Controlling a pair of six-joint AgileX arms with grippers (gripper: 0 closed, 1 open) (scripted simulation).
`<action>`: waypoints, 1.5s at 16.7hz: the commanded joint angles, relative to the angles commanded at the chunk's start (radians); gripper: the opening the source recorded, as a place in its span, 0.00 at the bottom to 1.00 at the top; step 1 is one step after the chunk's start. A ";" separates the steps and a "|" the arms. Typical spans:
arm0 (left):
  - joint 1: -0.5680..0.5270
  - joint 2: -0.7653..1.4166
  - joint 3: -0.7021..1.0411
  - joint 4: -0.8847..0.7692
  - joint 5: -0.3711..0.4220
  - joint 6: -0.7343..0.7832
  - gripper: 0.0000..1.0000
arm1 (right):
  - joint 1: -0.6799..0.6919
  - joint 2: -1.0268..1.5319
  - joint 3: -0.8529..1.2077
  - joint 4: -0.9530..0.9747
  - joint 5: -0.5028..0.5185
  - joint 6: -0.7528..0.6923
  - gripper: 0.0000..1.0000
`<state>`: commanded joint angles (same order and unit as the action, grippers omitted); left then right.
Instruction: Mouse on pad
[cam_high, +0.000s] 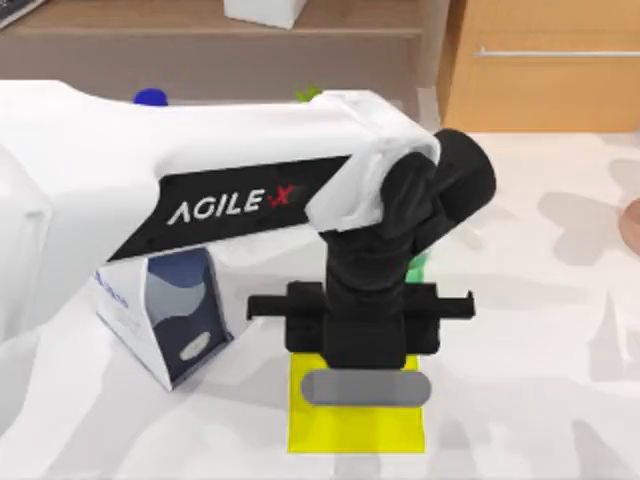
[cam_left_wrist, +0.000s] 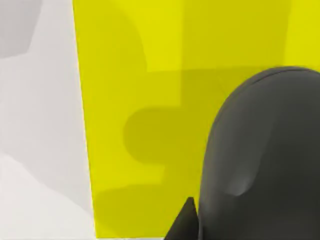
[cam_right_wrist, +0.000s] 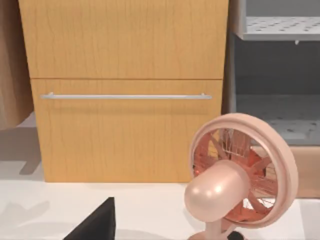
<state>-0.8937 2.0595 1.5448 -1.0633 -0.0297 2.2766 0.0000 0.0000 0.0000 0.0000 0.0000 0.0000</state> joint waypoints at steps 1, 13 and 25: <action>-0.001 0.001 -0.006 0.010 0.000 0.001 0.00 | 0.000 0.000 0.000 0.000 0.000 0.000 1.00; -0.005 0.030 -0.064 0.100 0.004 0.008 0.00 | 0.000 0.000 0.000 0.000 0.000 0.000 1.00; -0.005 0.030 -0.064 0.100 0.004 0.008 0.68 | 0.000 0.000 0.000 0.000 0.000 0.000 1.00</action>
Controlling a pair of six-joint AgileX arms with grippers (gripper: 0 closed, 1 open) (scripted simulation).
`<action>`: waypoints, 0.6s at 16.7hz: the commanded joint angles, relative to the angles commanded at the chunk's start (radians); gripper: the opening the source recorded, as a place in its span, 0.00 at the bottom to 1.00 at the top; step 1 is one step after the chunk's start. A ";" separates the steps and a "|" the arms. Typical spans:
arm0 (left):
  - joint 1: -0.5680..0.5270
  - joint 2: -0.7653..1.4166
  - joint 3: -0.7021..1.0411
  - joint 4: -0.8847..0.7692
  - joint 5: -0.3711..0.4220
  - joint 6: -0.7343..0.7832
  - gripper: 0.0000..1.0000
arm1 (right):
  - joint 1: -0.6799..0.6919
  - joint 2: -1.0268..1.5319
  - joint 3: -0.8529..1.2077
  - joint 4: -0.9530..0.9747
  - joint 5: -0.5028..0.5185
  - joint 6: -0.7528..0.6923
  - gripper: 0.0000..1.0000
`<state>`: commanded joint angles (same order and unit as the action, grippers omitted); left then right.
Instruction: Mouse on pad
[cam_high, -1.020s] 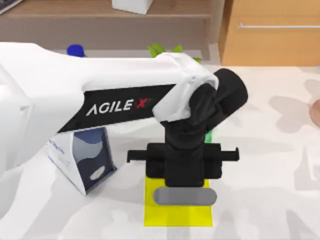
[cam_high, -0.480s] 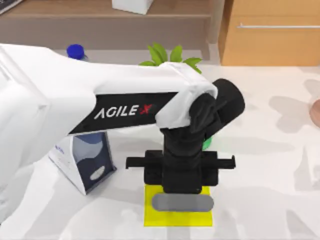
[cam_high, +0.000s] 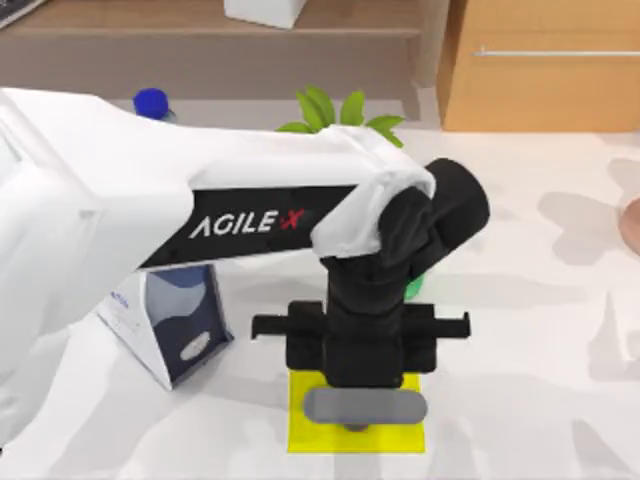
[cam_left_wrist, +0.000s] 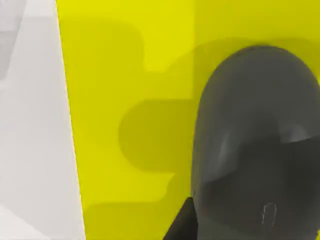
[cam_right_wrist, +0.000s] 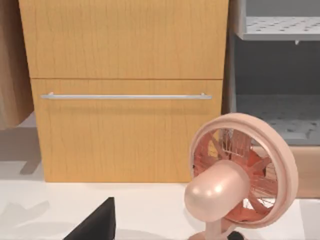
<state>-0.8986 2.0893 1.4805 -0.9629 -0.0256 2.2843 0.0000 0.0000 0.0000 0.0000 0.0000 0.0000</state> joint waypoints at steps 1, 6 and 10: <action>0.000 0.000 0.000 0.000 0.000 0.000 0.75 | 0.000 0.000 0.000 0.000 0.000 0.000 1.00; 0.000 0.000 0.000 0.000 0.000 0.000 1.00 | 0.000 0.000 0.000 0.000 0.000 0.000 1.00; 0.000 0.000 0.000 0.000 0.000 0.000 1.00 | 0.000 0.000 0.000 0.000 0.000 0.000 1.00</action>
